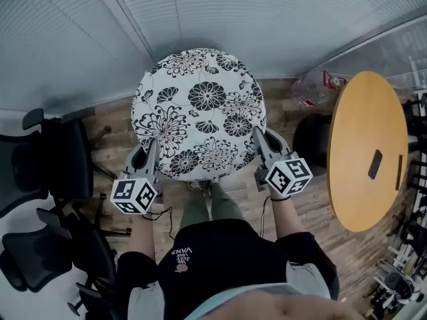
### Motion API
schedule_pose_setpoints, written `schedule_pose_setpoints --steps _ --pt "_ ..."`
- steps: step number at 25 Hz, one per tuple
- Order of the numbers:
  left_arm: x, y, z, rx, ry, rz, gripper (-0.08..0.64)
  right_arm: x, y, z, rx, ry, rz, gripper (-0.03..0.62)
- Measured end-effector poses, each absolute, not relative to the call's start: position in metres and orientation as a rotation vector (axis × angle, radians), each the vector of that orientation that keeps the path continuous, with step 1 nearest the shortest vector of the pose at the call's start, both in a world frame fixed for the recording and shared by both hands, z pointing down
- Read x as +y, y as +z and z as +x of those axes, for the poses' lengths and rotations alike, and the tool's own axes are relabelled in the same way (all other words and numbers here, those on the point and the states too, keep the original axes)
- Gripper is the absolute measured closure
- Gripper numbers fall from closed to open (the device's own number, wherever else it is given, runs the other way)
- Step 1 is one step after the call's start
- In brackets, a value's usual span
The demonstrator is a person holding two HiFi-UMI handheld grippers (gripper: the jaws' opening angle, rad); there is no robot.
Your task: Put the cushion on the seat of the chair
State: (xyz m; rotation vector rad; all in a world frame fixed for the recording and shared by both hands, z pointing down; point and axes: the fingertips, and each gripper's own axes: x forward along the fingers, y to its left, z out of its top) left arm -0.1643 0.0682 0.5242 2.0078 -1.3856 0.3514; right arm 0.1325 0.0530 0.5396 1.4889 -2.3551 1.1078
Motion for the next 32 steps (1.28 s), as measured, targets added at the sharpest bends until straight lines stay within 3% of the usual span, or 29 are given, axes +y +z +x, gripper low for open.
schedule_pose_setpoints --steps 32 --pt "0.067 0.526 -0.164 -1.350 0.367 1.955 0.500 0.051 0.535 0.126 -2.265 1.126 1.480 0.558"
